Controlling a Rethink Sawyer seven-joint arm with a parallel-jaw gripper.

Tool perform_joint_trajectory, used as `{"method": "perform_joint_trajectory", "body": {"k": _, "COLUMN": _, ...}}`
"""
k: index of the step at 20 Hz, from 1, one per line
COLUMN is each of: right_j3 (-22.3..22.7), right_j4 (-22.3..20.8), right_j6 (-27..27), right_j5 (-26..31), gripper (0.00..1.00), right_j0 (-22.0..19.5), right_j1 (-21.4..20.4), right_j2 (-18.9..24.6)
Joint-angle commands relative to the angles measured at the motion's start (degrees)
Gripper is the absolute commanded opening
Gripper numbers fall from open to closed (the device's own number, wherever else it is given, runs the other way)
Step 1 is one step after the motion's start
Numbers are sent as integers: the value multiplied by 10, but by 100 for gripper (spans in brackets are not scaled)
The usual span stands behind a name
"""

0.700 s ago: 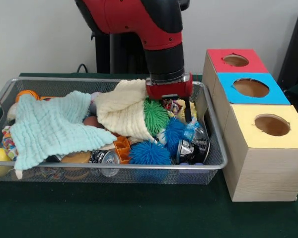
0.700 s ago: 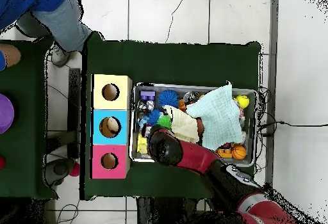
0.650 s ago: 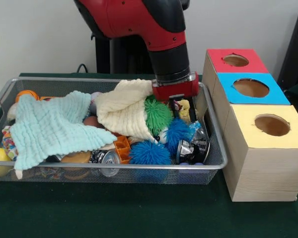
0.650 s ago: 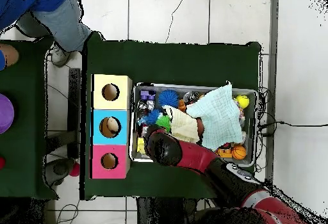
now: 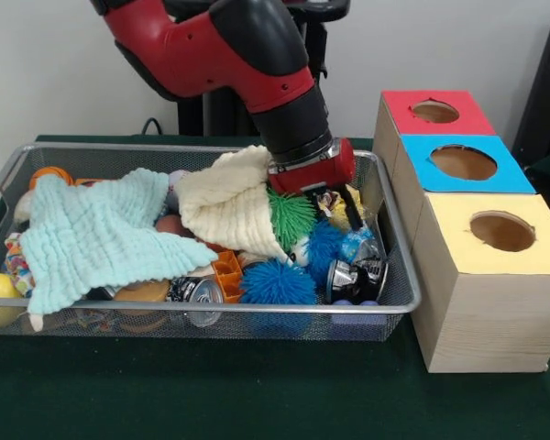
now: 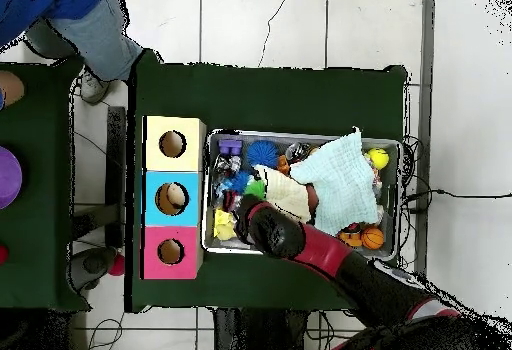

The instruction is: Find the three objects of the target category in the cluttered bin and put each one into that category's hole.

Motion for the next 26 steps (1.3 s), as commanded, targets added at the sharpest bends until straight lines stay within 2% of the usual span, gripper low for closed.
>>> {"method": "perform_joint_trajectory", "body": {"k": 1, "right_j3": -21, "right_j4": -2, "right_j6": 95, "right_j5": -3, "gripper": 100, "right_j0": 7, "right_j1": 35, "right_j2": 43}}
{"method": "perform_joint_trajectory", "body": {"k": 4, "right_j3": -24, "right_j4": -14, "right_j6": 83, "right_j5": -8, "gripper": 100, "right_j0": 12, "right_j1": 23, "right_j2": 42}}
{"method": "perform_joint_trajectory", "body": {"k": 7, "right_j3": -19, "right_j4": 4, "right_j6": 97, "right_j5": 5, "gripper": 100, "right_j0": 17, "right_j1": 13, "right_j2": 33}}
{"method": "perform_joint_trajectory", "body": {"k": 13, "right_j3": -11, "right_j4": 5, "right_j6": 98, "right_j5": 8, "gripper": 100, "right_j0": 18, "right_j1": -4, "right_j2": 33}}
{"method": "perform_joint_trajectory", "body": {"k": 14, "right_j3": -12, "right_j4": 4, "right_j6": 96, "right_j5": 13, "gripper": 0, "right_j0": 19, "right_j1": -4, "right_j2": 32}}
{"method": "perform_joint_trajectory", "body": {"k": 18, "right_j3": -13, "right_j4": -1, "right_j6": 88, "right_j5": 16, "gripper": 0, "right_j0": 30, "right_j1": -20, "right_j2": 23}}
{"method": "perform_joint_trajectory", "body": {"k": 26, "right_j3": 1, "right_j4": 28, "right_j6": 102, "right_j5": 58, "gripper": 0, "right_j0": 40, "right_j1": -68, "right_j2": 11}}
